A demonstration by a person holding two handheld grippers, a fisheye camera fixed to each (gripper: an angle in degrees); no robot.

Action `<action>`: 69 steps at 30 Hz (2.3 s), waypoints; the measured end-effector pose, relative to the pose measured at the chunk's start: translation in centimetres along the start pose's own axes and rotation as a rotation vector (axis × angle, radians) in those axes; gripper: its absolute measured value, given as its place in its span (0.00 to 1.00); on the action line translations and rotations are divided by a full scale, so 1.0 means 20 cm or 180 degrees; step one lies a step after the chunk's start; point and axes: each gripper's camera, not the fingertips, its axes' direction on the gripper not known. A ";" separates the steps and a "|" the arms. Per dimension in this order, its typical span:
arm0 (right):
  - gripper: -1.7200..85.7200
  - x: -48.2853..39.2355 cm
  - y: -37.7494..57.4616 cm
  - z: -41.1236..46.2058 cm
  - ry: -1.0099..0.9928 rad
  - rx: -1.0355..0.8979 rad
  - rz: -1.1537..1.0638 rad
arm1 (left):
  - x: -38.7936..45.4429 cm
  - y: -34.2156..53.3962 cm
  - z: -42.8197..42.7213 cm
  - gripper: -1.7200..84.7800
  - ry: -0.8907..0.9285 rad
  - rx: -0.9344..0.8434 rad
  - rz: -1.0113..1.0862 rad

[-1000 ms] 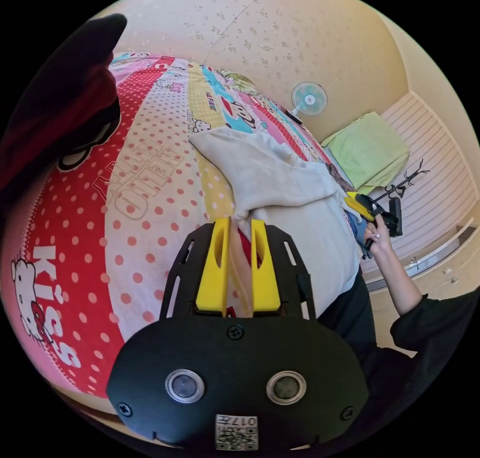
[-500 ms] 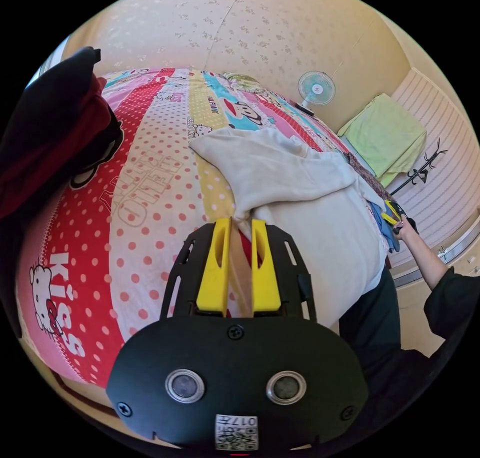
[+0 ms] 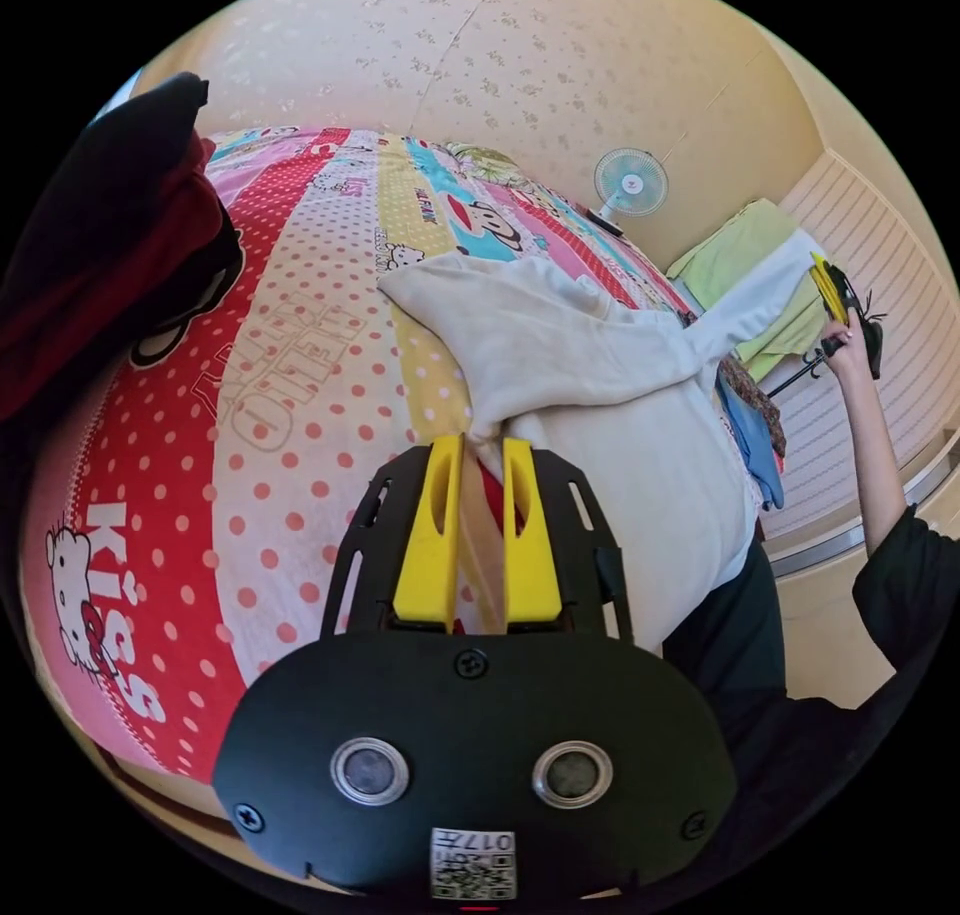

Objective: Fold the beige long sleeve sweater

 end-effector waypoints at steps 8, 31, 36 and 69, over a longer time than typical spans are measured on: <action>0.08 -0.74 1.01 1.21 -0.0342 -0.1798 -0.0634 | -0.04 -0.01 -0.01 0.11 0.0184 0.0037 -0.0031; 0.16 -0.15 1.56 0.01 0.1440 -0.2061 0.0476 | -0.04 0.44 -0.13 0.15 0.1376 -0.0285 -0.0539; 0.08 -0.21 1.50 -0.01 0.1204 -0.2257 0.0702 | 0.08 0.47 -0.16 0.08 0.0908 -0.0419 -0.0550; 0.06 -0.15 0.96 -0.54 -0.0267 -0.1730 0.1226 | -0.02 0.53 -0.36 0.06 0.1841 0.0038 -0.0576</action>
